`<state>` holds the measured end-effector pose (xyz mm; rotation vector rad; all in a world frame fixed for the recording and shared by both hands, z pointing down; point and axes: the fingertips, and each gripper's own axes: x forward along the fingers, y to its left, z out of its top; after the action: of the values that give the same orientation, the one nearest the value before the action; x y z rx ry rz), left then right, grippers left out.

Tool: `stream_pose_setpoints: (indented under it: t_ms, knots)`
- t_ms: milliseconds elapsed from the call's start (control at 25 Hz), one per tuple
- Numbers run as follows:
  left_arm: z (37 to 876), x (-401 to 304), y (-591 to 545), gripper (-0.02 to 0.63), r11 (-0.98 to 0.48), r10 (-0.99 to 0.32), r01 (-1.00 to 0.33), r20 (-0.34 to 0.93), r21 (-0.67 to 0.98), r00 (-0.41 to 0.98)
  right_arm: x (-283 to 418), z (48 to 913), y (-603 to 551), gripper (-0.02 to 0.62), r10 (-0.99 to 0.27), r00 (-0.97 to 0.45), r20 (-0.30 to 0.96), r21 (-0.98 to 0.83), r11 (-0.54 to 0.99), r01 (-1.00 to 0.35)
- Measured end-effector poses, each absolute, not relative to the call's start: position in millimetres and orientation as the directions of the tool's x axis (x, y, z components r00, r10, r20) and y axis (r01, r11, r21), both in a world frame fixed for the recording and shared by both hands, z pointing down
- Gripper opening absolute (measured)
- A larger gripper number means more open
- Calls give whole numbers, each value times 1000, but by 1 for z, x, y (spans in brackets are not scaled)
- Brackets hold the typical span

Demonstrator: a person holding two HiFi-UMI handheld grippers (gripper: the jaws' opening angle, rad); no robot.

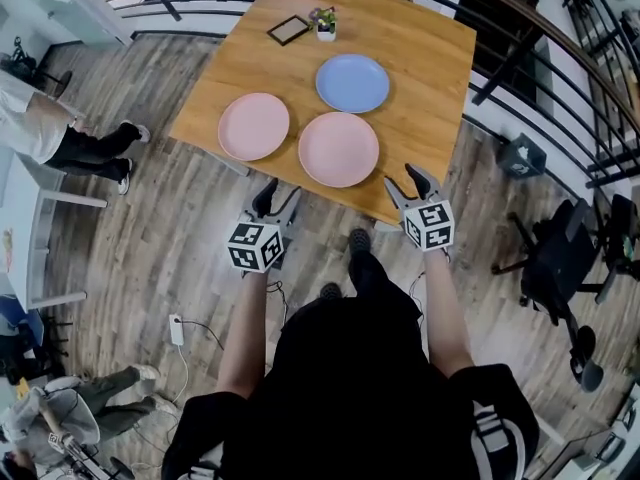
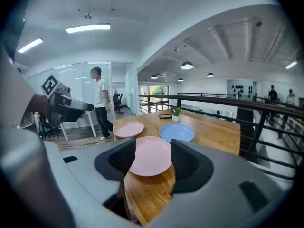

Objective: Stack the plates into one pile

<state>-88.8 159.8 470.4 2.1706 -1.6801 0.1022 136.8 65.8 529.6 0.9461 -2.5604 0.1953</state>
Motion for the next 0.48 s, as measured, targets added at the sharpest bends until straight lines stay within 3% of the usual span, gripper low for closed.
stream_pose_setpoints:
  t_ms: [480]
  knots:
    - [490,-89,118,235,-151,-907,-944,337,294,250,131,548,16,238,-540,-710,453,-23,789,-614]
